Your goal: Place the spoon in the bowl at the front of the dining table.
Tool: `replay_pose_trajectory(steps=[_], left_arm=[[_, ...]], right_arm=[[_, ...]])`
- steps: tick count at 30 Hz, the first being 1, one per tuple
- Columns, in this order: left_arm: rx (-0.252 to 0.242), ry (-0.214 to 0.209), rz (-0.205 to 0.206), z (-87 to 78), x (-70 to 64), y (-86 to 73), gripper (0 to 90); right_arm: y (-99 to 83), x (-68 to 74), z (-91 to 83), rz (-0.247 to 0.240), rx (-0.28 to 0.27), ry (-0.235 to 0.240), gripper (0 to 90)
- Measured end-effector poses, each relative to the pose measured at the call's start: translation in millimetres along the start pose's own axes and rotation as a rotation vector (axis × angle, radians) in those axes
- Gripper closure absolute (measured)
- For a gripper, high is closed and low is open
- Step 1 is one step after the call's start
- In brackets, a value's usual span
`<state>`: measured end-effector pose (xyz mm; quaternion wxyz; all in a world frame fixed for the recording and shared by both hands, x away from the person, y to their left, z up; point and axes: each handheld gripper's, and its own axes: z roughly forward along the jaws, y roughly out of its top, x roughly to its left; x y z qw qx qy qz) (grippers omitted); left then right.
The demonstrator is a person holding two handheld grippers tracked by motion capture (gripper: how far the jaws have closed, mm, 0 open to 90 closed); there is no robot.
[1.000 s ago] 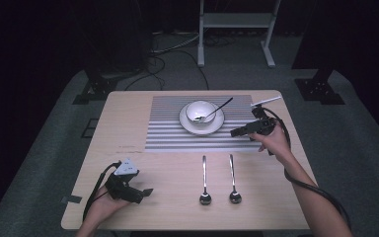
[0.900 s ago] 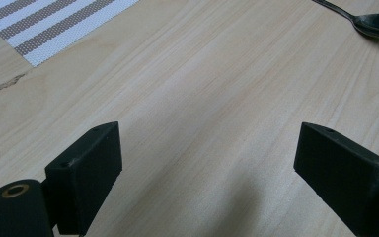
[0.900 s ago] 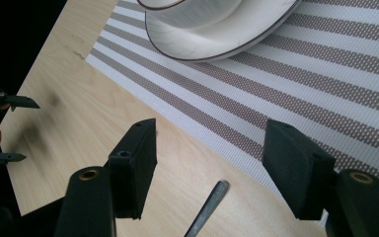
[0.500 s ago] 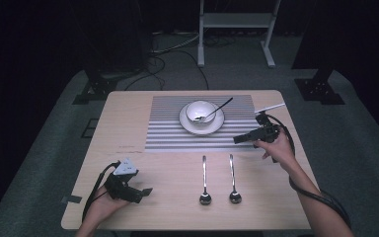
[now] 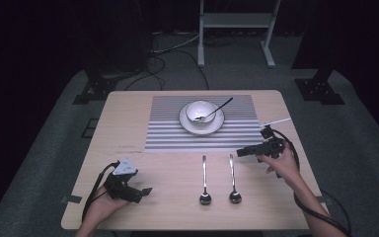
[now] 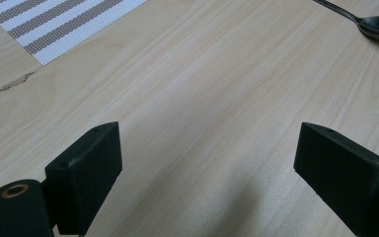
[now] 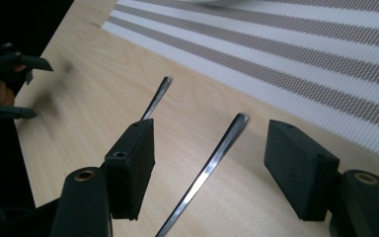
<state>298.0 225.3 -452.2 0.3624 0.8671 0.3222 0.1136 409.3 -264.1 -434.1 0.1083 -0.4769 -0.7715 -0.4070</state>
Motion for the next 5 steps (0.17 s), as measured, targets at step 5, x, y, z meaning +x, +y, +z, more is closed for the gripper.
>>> replay_pose_trajectory(steps=[5], left_arm=[[-0.007,0.004,-0.002,-0.5,1.0,0.4,9.8]], right_arm=[[-20.0,6.6,-2.1,-0.018,-0.021,0.014,34.1]])
